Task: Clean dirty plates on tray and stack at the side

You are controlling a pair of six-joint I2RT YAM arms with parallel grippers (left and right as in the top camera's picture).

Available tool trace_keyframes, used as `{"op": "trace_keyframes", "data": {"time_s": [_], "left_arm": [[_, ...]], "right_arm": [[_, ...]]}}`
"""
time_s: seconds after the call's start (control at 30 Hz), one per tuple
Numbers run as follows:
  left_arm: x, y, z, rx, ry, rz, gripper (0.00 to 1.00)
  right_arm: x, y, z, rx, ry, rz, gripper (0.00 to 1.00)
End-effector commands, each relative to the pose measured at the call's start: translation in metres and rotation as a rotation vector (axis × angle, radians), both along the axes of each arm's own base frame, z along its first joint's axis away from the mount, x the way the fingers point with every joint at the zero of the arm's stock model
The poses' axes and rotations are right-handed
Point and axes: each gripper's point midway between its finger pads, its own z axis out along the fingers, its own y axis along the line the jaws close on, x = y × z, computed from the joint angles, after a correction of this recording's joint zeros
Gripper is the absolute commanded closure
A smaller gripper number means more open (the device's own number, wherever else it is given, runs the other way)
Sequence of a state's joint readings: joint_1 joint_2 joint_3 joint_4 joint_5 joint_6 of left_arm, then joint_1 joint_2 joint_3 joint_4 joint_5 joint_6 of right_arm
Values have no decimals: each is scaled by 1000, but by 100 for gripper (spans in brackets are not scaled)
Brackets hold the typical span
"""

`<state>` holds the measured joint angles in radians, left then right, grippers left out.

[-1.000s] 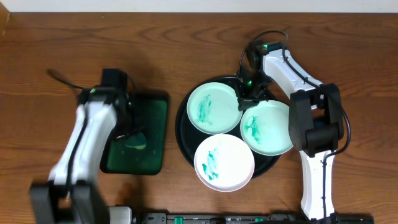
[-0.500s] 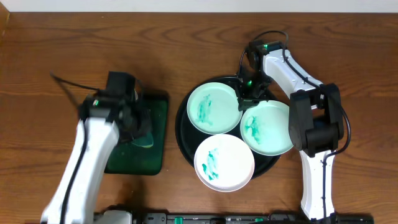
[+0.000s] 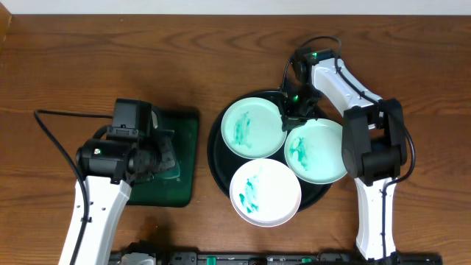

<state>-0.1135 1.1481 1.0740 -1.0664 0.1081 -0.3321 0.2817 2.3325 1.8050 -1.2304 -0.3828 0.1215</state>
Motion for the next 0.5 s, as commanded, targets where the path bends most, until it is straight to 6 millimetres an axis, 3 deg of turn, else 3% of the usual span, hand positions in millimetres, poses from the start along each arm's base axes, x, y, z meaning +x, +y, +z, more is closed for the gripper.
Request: {"op": "trace_keyframes", "data": {"time_s": [0.0,0.1,0.23,0.47], "left_arm": [[20,19,15,148,-118,-11,93],[45,25,34,227,-254,-17,93],[64,29,48,257,-347,2,93],[67,33,52,300,-367,-22,93]], "right_arm": [[-2,-10,-12,-35,13,9,99],[-2,-12,-12,-35,13,5,99],[-2,-11,-12,-35,13,7,99],[-2,-11,-12,-35,13,7,99]]}}
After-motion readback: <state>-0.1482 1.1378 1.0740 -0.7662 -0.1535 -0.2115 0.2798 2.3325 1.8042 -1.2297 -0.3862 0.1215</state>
